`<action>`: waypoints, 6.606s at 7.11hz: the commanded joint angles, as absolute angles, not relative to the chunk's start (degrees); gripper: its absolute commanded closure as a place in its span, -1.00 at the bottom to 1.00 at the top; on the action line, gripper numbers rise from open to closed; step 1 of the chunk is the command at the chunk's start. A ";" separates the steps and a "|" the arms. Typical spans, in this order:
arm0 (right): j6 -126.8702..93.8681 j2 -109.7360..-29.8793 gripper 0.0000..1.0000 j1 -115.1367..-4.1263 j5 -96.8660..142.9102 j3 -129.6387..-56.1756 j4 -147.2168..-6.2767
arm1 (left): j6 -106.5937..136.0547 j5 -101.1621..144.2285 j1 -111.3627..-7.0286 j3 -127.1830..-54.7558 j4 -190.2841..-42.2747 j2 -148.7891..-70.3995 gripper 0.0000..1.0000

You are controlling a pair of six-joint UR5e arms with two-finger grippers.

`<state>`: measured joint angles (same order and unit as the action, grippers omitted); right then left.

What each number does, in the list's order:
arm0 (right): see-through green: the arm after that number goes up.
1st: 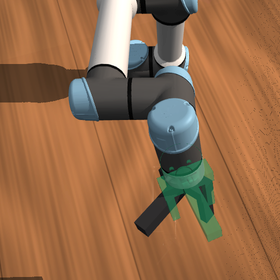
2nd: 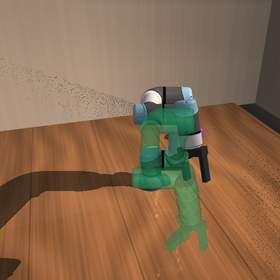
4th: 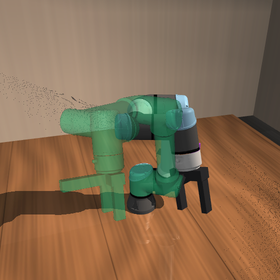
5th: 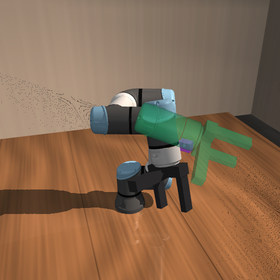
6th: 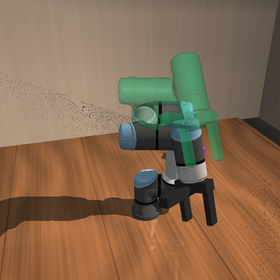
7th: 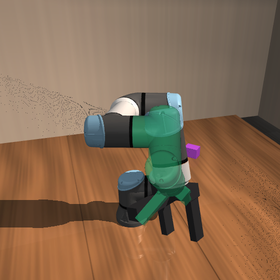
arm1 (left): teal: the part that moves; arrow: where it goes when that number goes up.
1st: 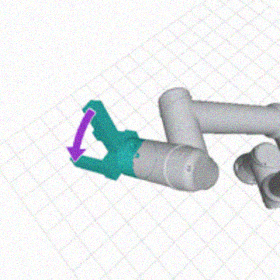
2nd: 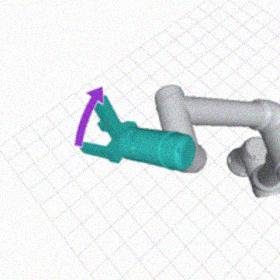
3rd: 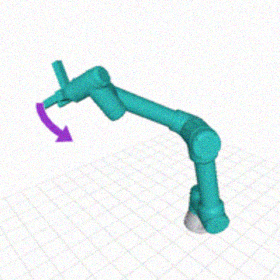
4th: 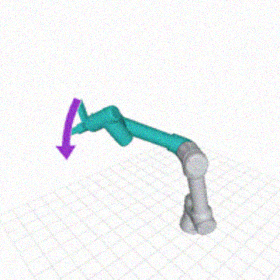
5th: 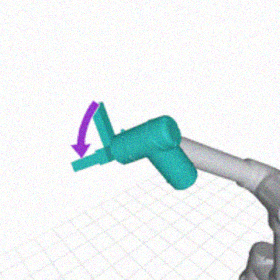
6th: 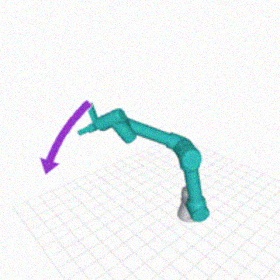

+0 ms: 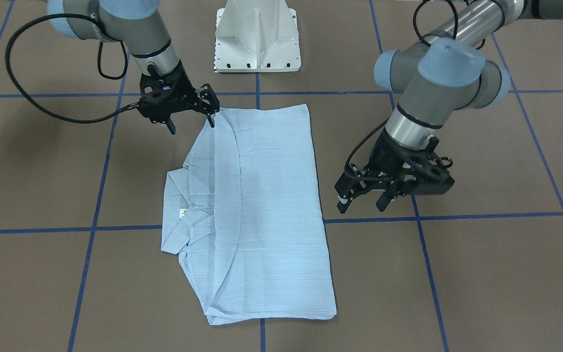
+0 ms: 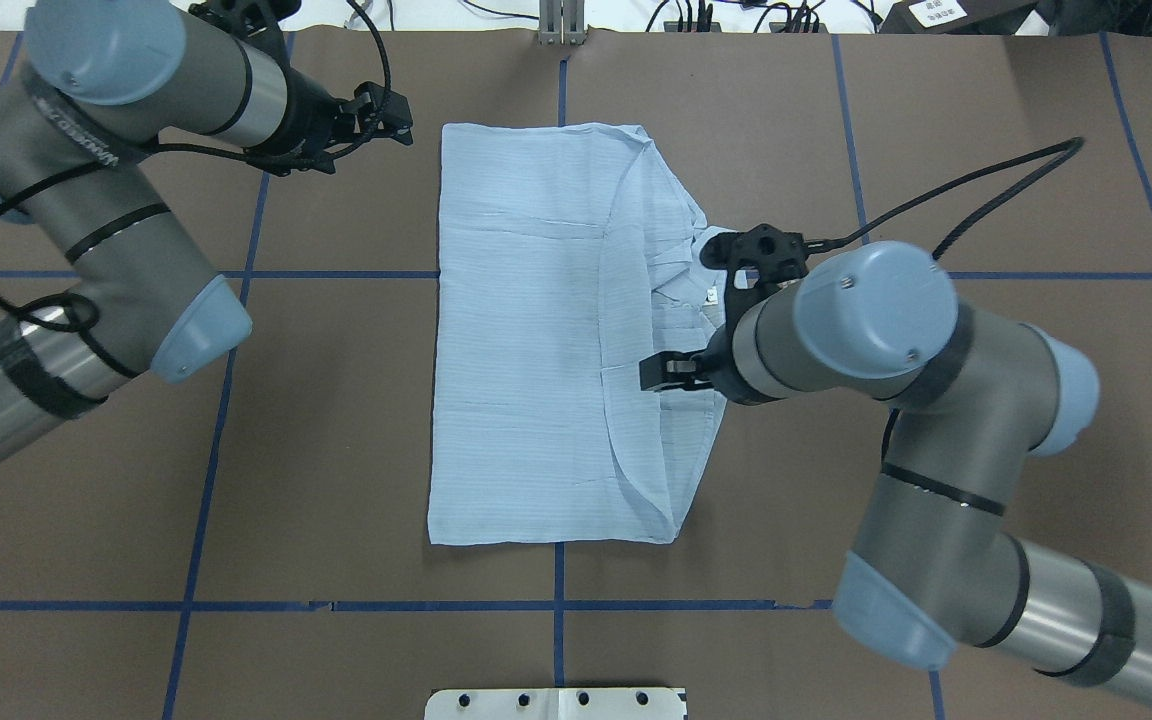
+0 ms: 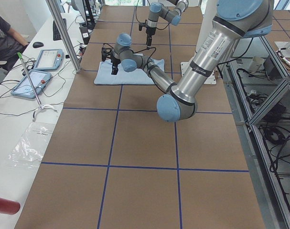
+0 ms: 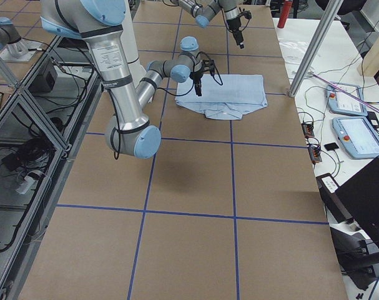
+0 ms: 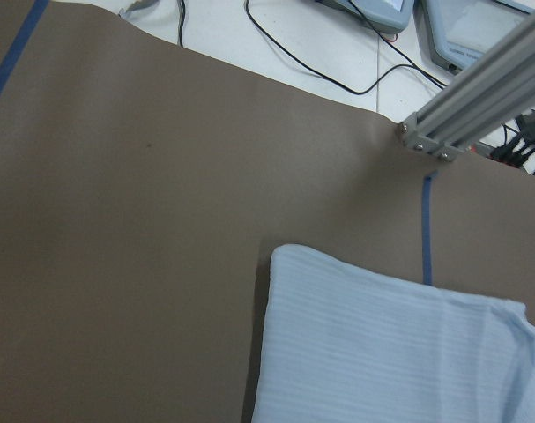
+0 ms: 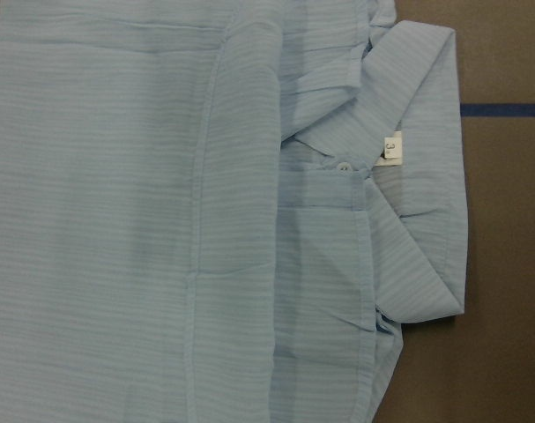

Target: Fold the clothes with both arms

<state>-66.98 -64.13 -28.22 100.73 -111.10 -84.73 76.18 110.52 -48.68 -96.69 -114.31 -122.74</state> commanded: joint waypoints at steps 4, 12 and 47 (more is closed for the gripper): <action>-59.77 -59.50 -1.00 -16.27 86.14 -101.52 -86.31 | 77.86 112.32 -44.21 -108.90 -108.02 -117.77 -1.00; -53.19 -63.53 -1.00 -20.20 87.10 -100.90 -86.49 | 78.84 111.71 -41.40 -107.58 -108.72 -118.12 -1.00; -61.52 -74.97 -1.00 -27.95 101.34 -117.16 -80.51 | 98.00 97.47 -15.73 -104.94 -97.47 -117.16 -0.10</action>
